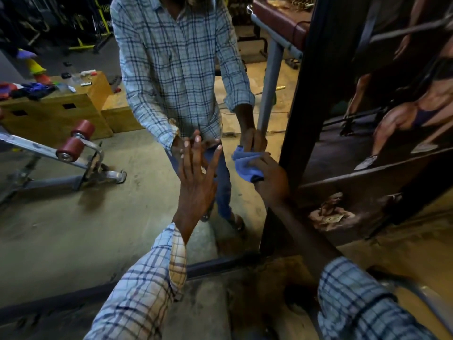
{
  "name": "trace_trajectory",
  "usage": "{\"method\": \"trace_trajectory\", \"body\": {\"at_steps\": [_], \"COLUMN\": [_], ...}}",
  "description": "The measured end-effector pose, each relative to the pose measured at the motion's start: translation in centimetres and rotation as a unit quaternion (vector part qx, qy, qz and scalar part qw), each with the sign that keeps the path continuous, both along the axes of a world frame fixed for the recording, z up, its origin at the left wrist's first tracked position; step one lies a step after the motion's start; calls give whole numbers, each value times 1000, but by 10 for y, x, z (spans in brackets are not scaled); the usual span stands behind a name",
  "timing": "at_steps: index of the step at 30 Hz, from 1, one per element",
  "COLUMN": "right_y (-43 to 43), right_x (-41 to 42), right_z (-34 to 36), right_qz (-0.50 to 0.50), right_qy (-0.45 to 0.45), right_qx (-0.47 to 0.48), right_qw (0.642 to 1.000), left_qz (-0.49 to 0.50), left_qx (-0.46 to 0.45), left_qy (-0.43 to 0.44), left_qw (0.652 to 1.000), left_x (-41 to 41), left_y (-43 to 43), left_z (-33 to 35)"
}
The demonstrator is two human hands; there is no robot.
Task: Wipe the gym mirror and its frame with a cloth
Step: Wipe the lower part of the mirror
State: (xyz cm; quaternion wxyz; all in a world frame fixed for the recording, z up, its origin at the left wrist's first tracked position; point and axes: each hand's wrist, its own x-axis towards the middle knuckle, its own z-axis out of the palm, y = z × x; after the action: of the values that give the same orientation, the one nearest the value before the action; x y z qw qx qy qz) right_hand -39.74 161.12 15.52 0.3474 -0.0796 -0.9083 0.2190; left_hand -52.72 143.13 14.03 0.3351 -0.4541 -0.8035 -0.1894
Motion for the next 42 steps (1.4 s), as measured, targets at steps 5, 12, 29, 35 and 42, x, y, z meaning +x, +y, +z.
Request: {"method": "trace_trajectory", "body": {"at_steps": [5, 12, 29, 35, 42], "right_y": [14, 25, 37, 30, -8], "right_x": [-3, 6, 27, 37, 79], "right_z": [54, 53, 10, -32, 14], "right_qz": [-66, -108, -97, -100, -157], "right_qy": [148, 131, 1, 4, 96], "right_qx": [-26, -21, -71, -90, -443], "right_qw": [986, 985, 993, 991, 878], "left_qz": [-7, 4, 52, 64, -21], "left_qx": [6, 21, 12, -12, 16], "left_qy": [2, 55, 26, -4, -124], "left_qw": [1000, 998, 998, 998, 992], "left_x": [-2, 1, 20, 27, 88], "left_y": [4, 19, 34, 32, 23], "left_z": [11, 38, 45, 49, 45]}}
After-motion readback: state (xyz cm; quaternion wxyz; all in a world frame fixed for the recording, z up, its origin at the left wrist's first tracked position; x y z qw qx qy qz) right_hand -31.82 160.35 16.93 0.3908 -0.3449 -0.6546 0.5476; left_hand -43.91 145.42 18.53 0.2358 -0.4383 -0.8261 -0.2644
